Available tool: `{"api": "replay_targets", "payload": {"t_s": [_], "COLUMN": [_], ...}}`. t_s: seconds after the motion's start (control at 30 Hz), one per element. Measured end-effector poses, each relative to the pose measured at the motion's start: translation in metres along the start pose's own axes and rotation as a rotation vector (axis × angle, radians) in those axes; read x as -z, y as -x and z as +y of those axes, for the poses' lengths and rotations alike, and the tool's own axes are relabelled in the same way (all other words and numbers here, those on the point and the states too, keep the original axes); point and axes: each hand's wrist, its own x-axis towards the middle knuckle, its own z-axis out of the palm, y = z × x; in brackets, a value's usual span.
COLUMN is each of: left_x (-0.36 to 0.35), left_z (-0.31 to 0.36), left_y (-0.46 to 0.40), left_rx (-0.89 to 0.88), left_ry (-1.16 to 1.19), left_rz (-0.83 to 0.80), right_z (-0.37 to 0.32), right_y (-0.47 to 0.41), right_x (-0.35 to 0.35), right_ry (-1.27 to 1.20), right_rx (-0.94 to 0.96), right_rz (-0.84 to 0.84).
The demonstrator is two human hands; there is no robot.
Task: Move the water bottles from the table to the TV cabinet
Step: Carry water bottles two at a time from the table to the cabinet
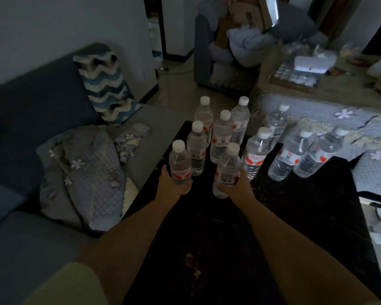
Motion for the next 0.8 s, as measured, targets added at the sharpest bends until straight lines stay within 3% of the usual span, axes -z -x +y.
{"api": "replay_targets", "payload": {"t_s": [0.13, 0.43, 0.53, 0.8], "left_x": [-0.005, -0.006, -0.002, -0.010], "left_z": [0.003, 0.005, 0.003, 0.001], "left_y": [-0.030, -0.060, -0.053, -0.024], "left_rx": [-0.123, -0.118, -0.143, -0.086], "left_ry": [0.076, 0.055, 0.029, 0.062], "left_rz": [-0.033, -0.039, 0.003, -0.071], "right_z": [0.007, 0.013, 0.016, 0.029], "right_y": [-0.020, -0.037, -0.034, -0.018], "right_x": [-0.013, -0.024, -0.020, -0.009], "right_ry": [-0.121, -0.097, -0.094, -0.066], "right_rx": [0.035, 0.073, 0.100, 0.096], "right_rz": [0.043, 0.127, 0.113, 0.052]}}
